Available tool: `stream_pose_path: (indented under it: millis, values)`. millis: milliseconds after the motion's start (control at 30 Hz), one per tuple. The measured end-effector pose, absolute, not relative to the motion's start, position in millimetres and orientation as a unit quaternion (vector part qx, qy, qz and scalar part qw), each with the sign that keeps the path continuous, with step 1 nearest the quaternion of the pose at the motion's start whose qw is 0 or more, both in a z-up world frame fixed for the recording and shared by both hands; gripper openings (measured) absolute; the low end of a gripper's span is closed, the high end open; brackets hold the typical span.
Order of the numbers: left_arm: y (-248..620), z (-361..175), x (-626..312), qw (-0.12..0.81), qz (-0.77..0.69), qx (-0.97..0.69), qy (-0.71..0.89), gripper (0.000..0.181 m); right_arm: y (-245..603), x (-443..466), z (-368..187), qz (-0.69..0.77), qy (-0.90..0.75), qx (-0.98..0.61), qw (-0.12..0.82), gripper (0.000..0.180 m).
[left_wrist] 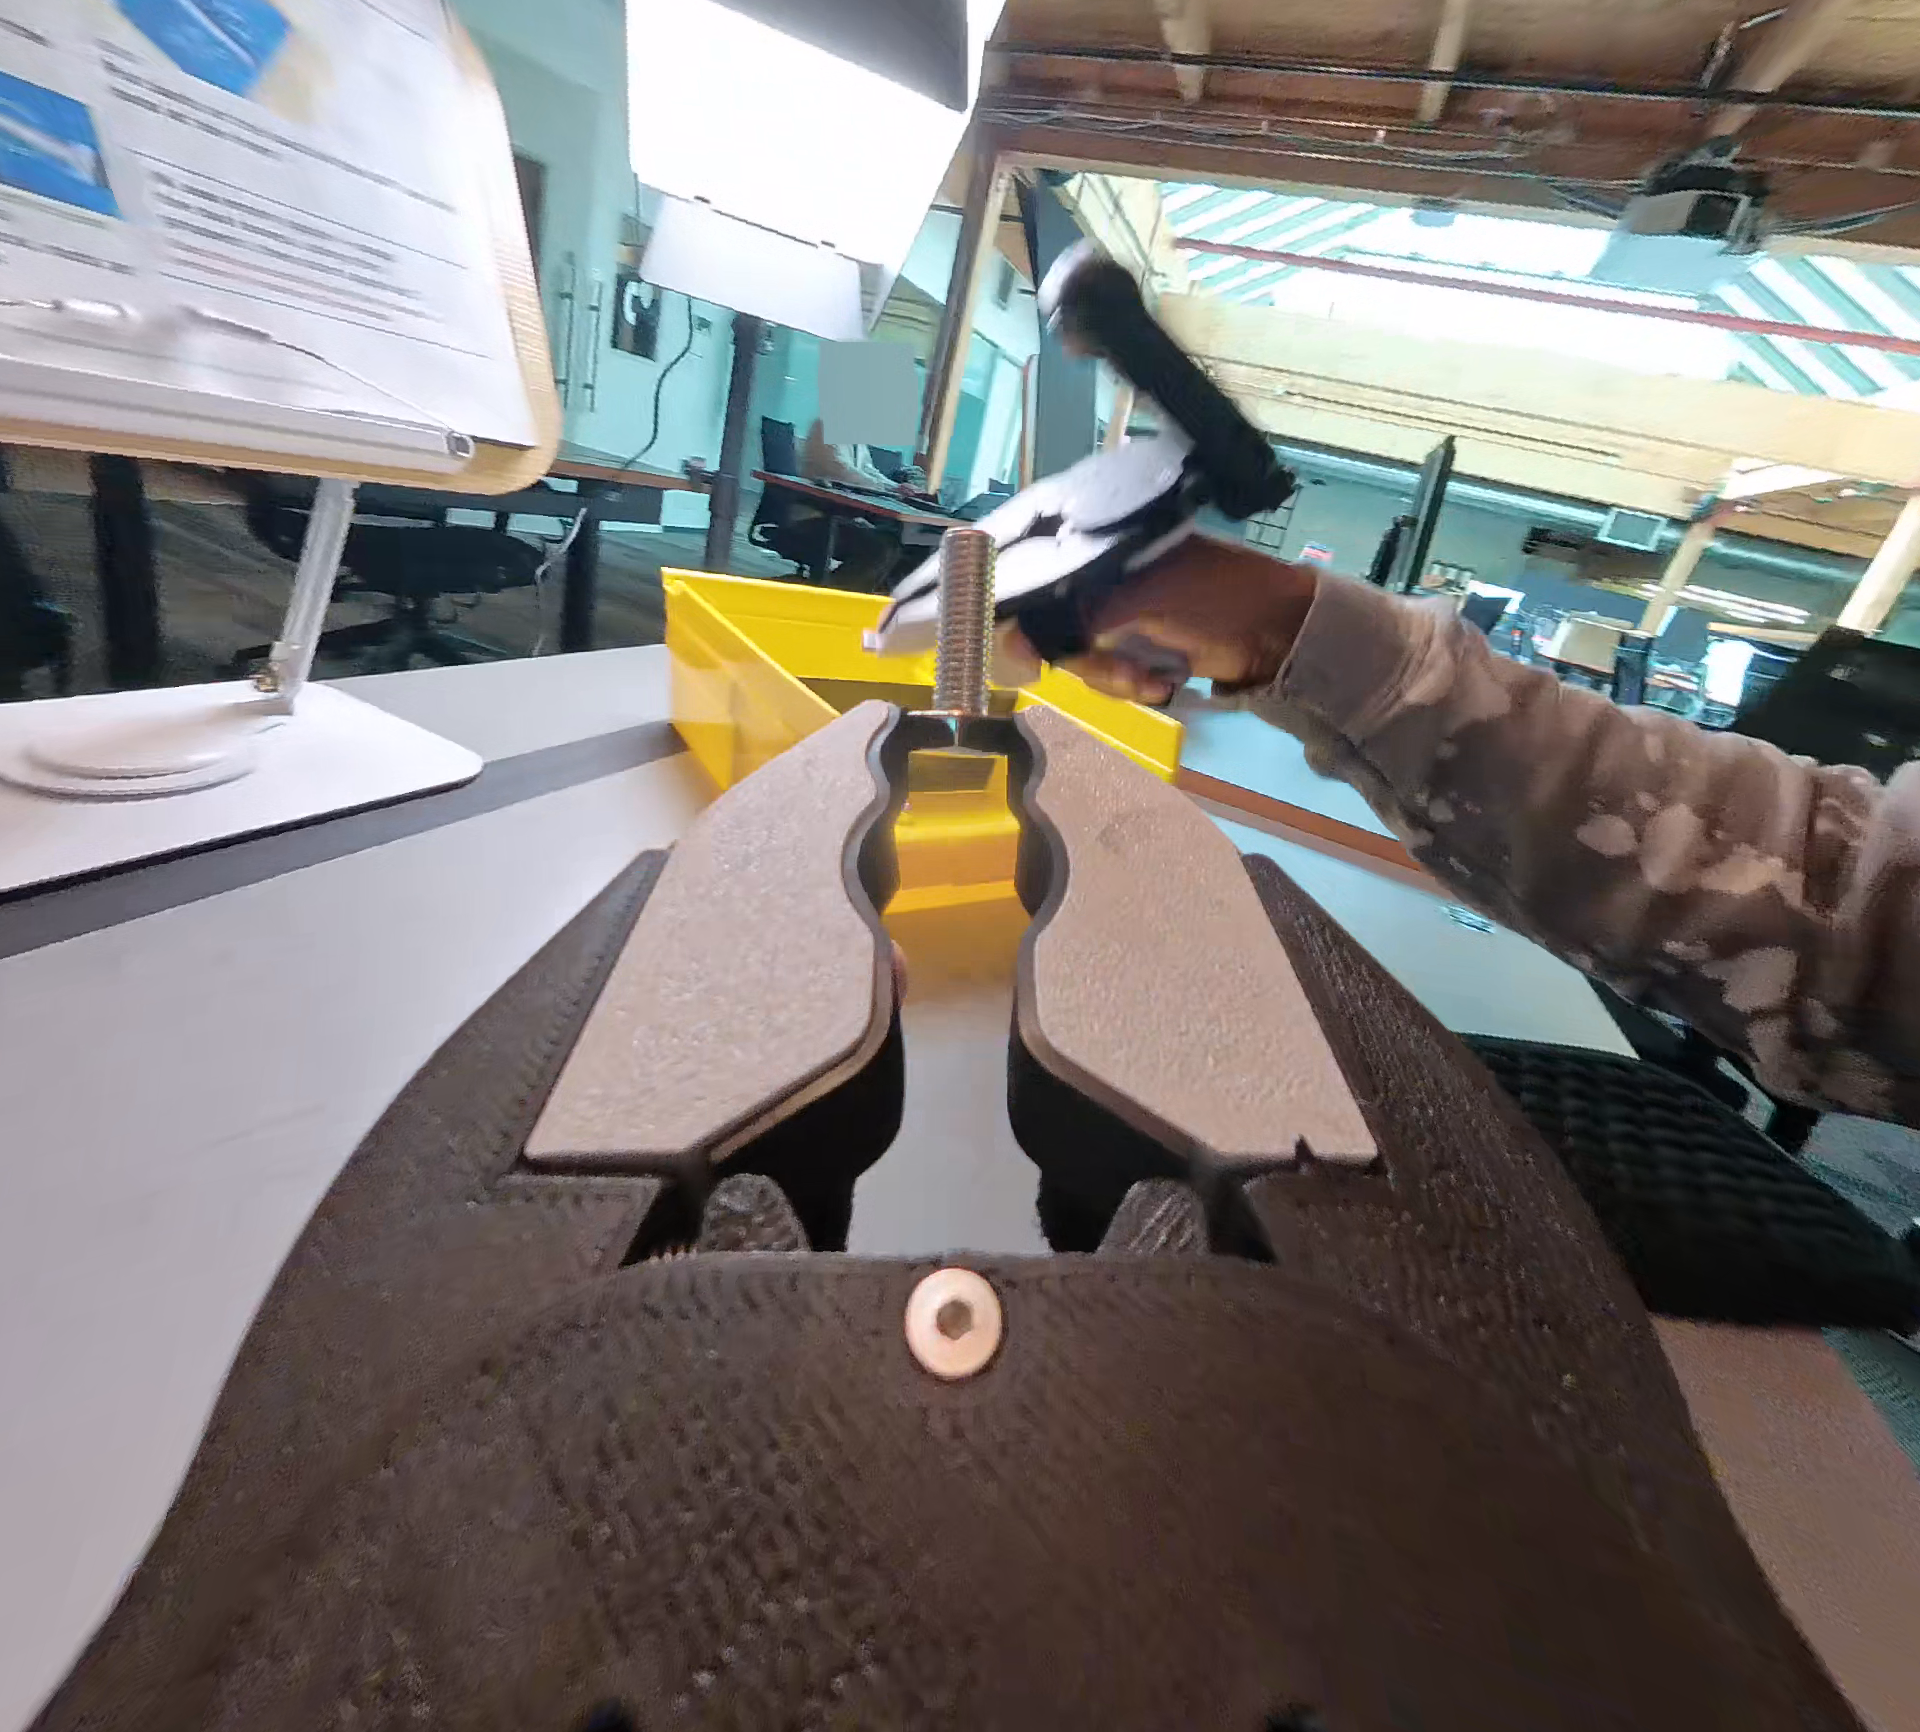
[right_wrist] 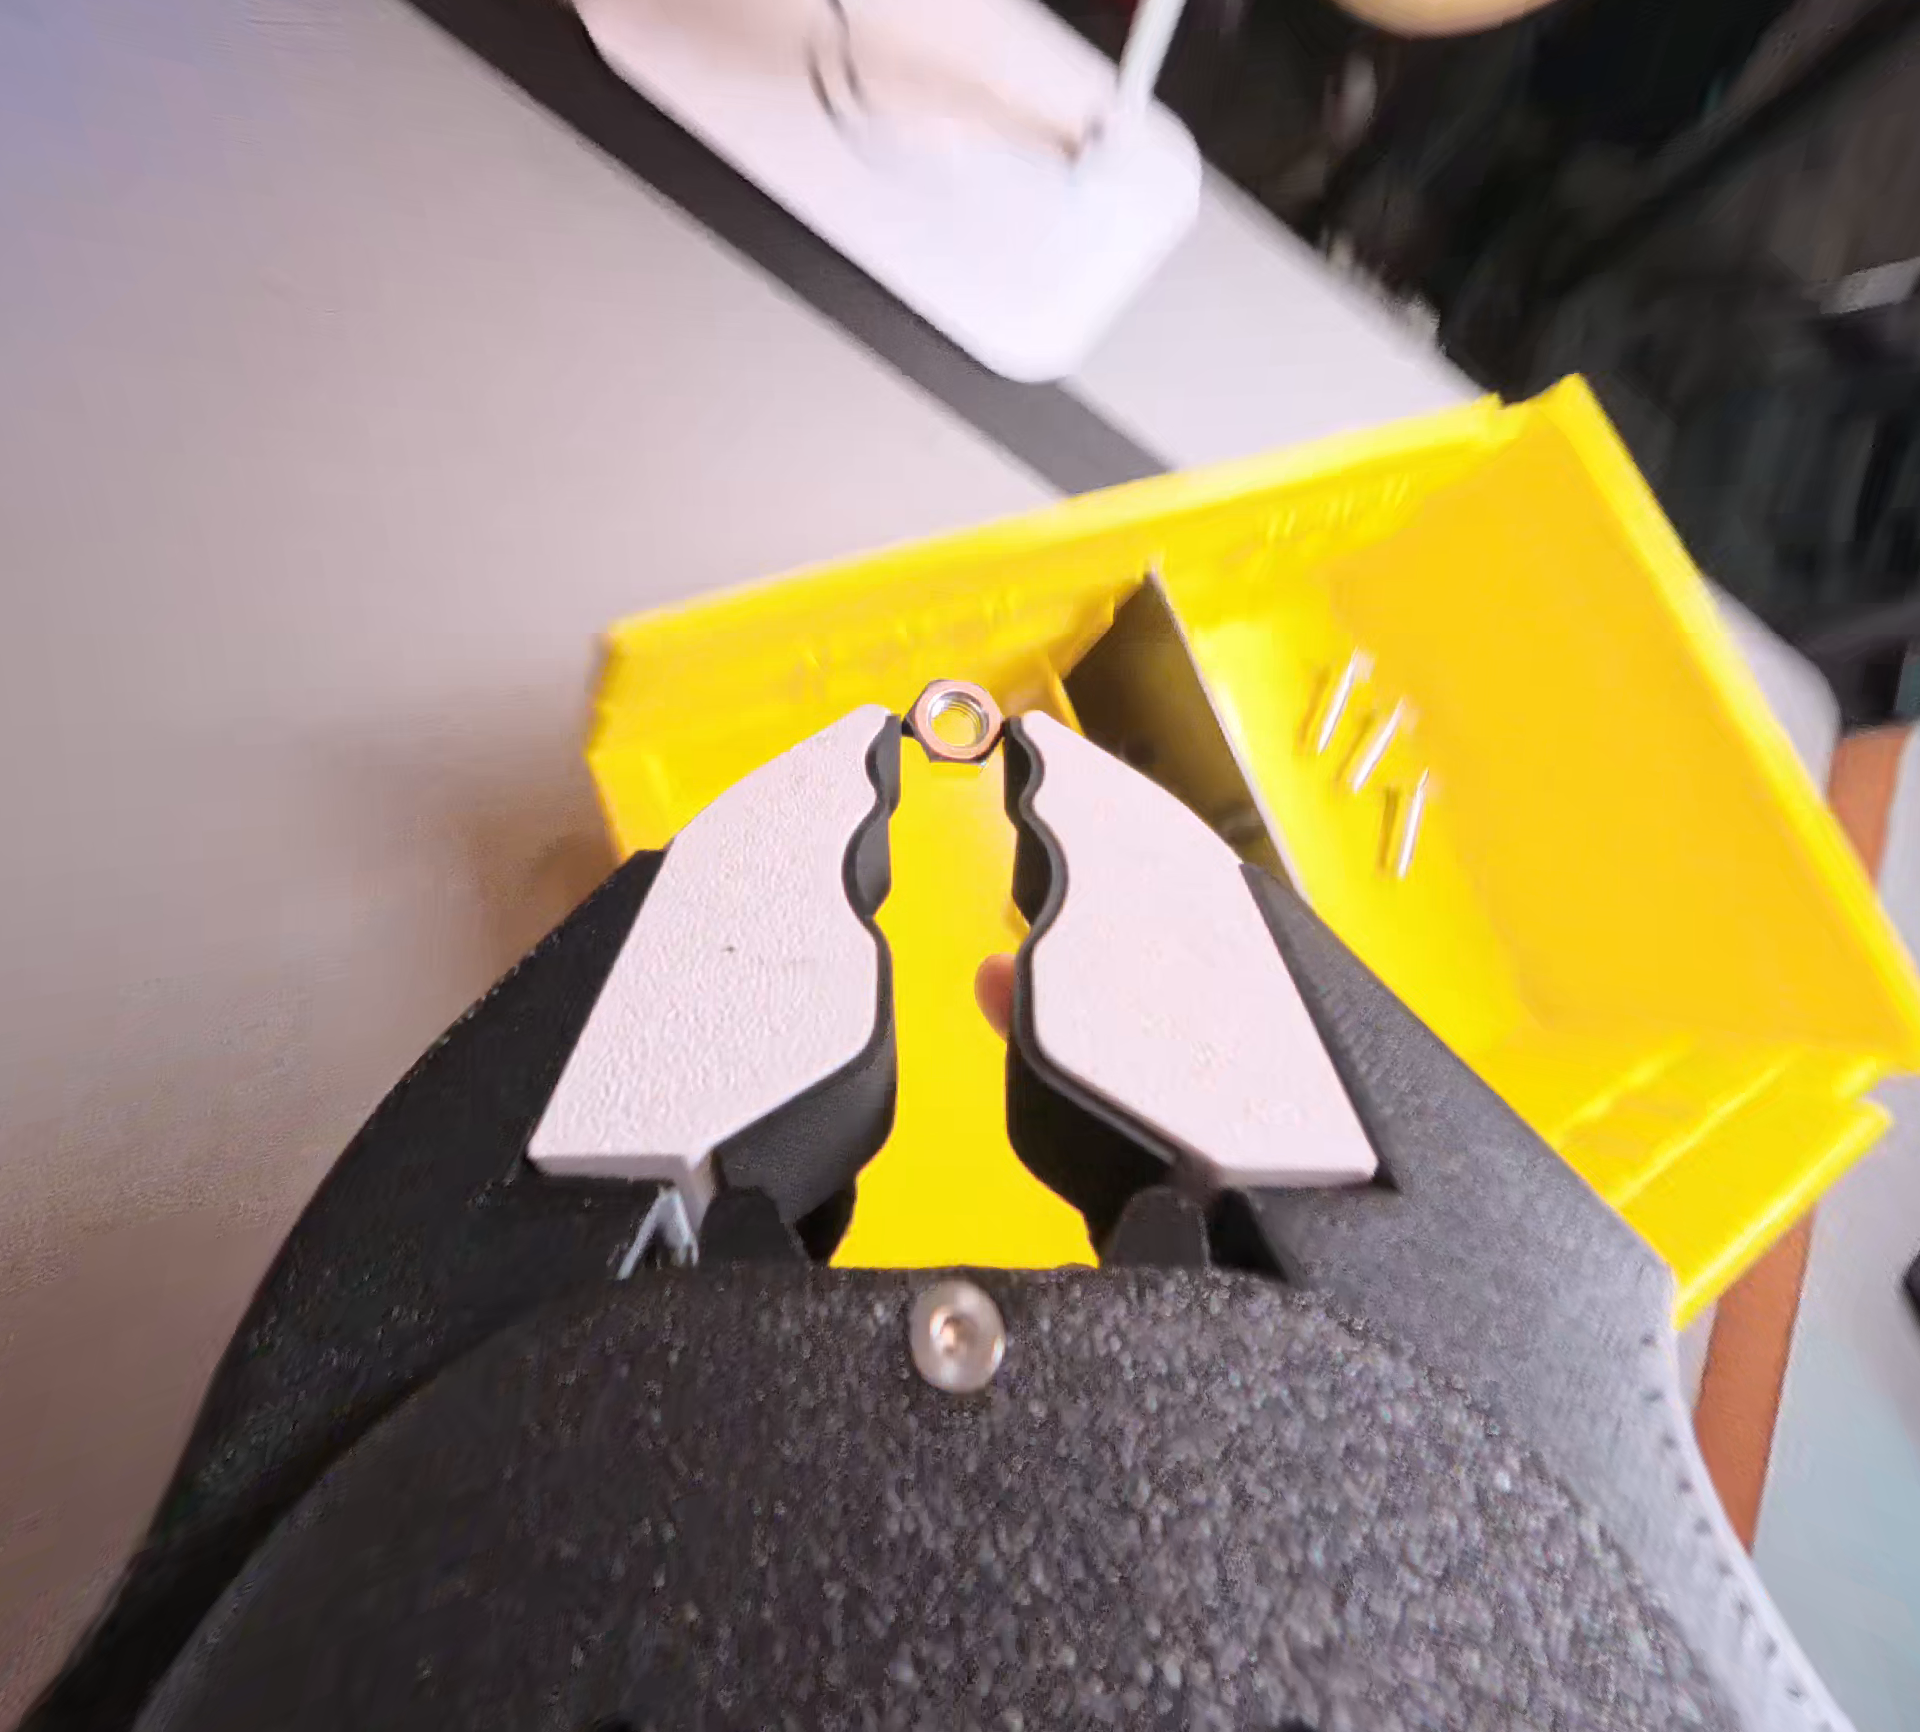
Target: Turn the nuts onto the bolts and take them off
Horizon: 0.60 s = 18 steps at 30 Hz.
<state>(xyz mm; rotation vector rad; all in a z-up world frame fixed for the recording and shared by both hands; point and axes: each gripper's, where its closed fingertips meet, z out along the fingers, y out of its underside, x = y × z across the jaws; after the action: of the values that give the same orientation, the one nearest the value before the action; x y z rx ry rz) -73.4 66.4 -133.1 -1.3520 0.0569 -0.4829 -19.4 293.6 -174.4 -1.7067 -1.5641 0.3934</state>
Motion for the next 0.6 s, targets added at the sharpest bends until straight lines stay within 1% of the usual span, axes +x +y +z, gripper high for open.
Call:
stream_pose_path:
  millis: [67,133,233,367,433,500,600]
  values:
    - [66,-133,-73,0.754,-0.209,-0.622,0.028,0.018,307,-14,-218,0.114,-0.61,-0.706,0.341,0.019]
    - [65,-133,-69,0.753,-0.199,-0.625,0.042,0.019,315,-13,-247,0.098,-0.605,-0.727,0.311,0.019]
    - [65,-134,-65,0.75,-0.191,-0.631,0.054,0.019,323,-13,-272,0.096,-0.599,-0.747,0.272,0.019]
    - [68,-141,-64,0.741,-0.196,-0.64,0.054,0.019,325,-11,-288,0.101,-0.598,-0.762,0.228,0.019]
    - [70,-146,-64,0.735,-0.192,-0.648,0.056,0.019,324,-8,-290,0.106,-0.598,-0.764,0.217,0.019]
    - [72,-150,-65,0.729,-0.186,-0.656,0.059,0.019,322,-8,-280,0.121,-0.596,-0.761,0.226,0.022]
    - [75,-158,-64,0.712,-0.184,-0.675,0.066,0.018,309,-21,-226,0.184,-0.601,-0.718,0.299,0.025]
